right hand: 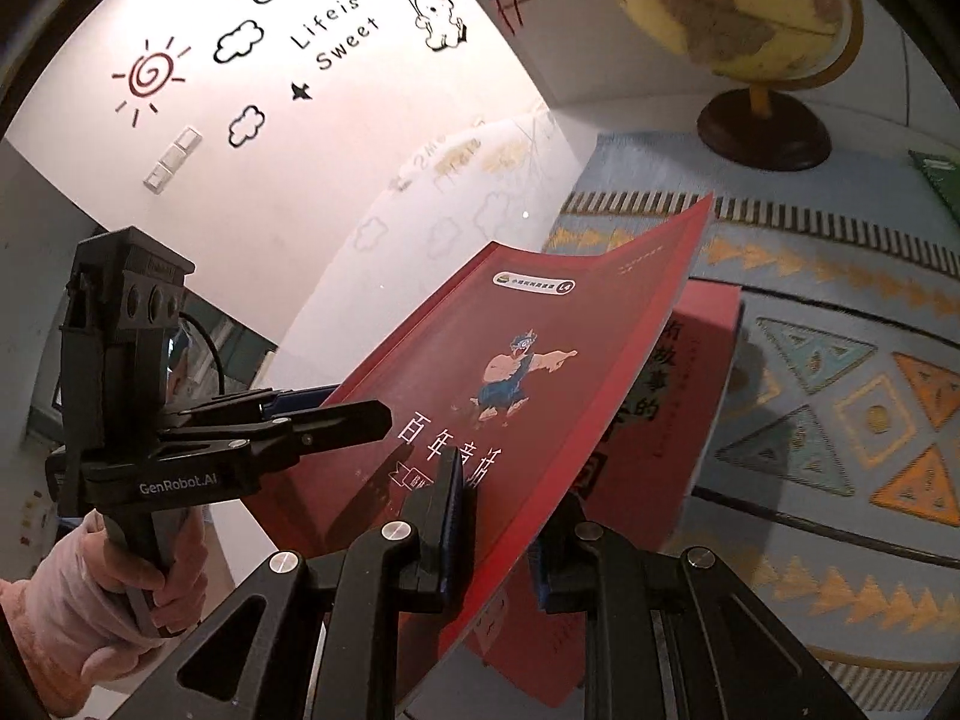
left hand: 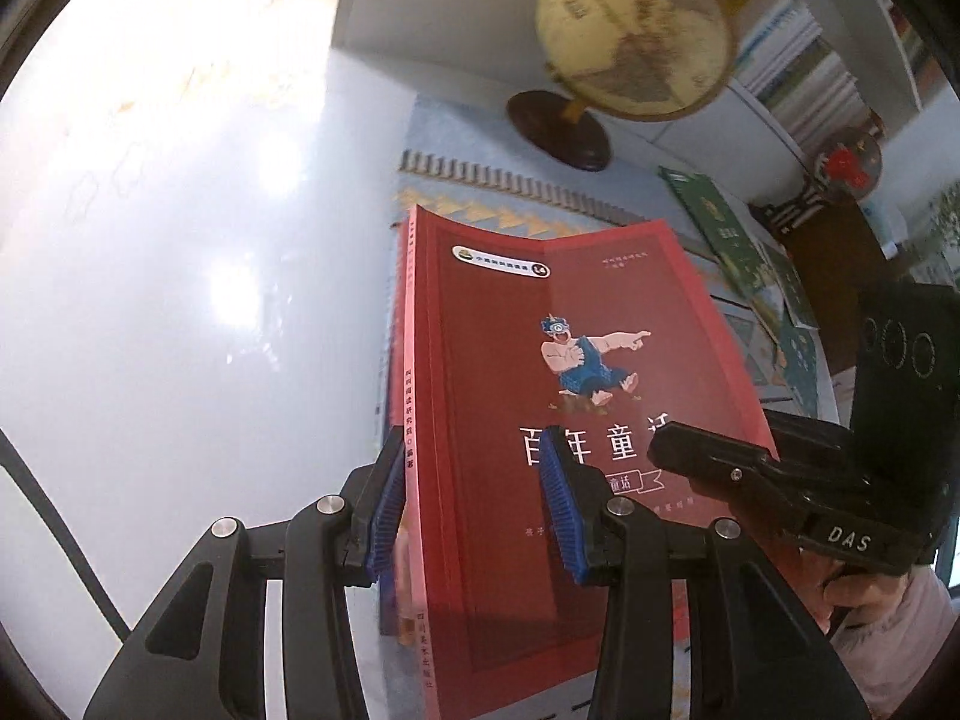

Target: Organize books

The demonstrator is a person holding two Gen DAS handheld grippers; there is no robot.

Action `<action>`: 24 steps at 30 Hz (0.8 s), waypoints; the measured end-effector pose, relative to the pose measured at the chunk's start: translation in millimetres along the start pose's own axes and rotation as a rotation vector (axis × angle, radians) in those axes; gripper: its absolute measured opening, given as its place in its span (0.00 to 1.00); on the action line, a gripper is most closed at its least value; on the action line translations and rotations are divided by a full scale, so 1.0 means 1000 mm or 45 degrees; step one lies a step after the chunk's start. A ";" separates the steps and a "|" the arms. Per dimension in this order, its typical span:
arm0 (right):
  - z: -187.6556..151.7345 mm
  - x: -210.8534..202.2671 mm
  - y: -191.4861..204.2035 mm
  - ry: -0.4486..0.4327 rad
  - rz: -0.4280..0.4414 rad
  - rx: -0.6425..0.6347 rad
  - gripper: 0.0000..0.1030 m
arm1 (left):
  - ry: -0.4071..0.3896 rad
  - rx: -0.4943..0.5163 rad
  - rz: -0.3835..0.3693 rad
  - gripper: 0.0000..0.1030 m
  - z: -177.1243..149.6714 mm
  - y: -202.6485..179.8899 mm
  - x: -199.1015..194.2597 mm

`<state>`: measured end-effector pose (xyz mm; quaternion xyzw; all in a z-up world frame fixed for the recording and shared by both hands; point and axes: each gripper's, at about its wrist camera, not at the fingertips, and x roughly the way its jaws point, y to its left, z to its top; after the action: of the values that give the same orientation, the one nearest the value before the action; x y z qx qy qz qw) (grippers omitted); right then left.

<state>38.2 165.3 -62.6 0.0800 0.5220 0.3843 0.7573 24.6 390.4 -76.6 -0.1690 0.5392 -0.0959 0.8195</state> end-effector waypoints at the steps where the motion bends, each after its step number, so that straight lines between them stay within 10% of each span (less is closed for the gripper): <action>1: 0.000 0.004 0.000 0.007 -0.003 0.007 0.18 | 0.003 -0.008 -0.005 0.38 -0.001 0.001 0.002; 24: -0.012 0.037 -0.012 0.142 -0.076 0.149 0.25 | 0.041 -0.044 -0.052 0.38 -0.007 0.004 0.027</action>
<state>39.9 178.5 -101.2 0.0870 0.5871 0.3340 0.7323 29.0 383.6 -103.0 -0.1928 0.5504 -0.1060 0.8054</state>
